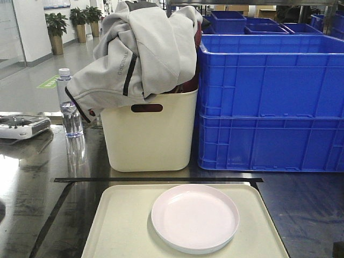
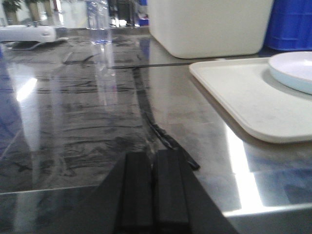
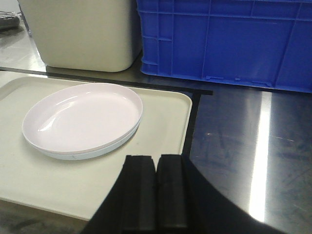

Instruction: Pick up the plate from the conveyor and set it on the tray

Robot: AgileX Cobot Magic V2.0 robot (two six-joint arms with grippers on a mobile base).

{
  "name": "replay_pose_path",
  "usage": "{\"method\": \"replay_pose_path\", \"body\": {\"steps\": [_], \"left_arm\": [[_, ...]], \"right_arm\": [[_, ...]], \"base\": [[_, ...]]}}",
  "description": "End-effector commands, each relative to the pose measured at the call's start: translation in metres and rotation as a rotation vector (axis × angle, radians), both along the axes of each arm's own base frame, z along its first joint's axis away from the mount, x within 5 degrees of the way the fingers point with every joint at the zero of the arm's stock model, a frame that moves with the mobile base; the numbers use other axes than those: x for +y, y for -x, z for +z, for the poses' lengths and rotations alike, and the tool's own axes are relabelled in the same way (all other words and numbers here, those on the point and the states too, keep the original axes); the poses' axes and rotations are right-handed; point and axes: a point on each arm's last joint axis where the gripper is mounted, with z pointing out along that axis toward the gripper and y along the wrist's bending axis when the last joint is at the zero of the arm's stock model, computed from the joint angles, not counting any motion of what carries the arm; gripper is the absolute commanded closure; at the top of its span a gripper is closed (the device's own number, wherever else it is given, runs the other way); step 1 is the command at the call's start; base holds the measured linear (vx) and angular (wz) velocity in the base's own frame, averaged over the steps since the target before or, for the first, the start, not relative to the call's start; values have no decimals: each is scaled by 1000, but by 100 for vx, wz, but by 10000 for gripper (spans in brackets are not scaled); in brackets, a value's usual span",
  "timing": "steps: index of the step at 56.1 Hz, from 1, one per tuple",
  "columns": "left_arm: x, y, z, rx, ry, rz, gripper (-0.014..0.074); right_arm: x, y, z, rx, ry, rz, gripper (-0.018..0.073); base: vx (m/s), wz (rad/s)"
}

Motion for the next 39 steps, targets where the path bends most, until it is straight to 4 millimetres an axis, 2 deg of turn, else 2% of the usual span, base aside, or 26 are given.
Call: {"method": "replay_pose_path", "body": {"steps": [1,39], "left_arm": [[1,0,1,-70,15,20,596],[1,0,2,-80,30,21,596]], "right_arm": [[-1,-2,18,-110,-26,-17,568],[-1,-3,17,-106,-25,-17,568]], "base": [[0,0],[0,0]]}}
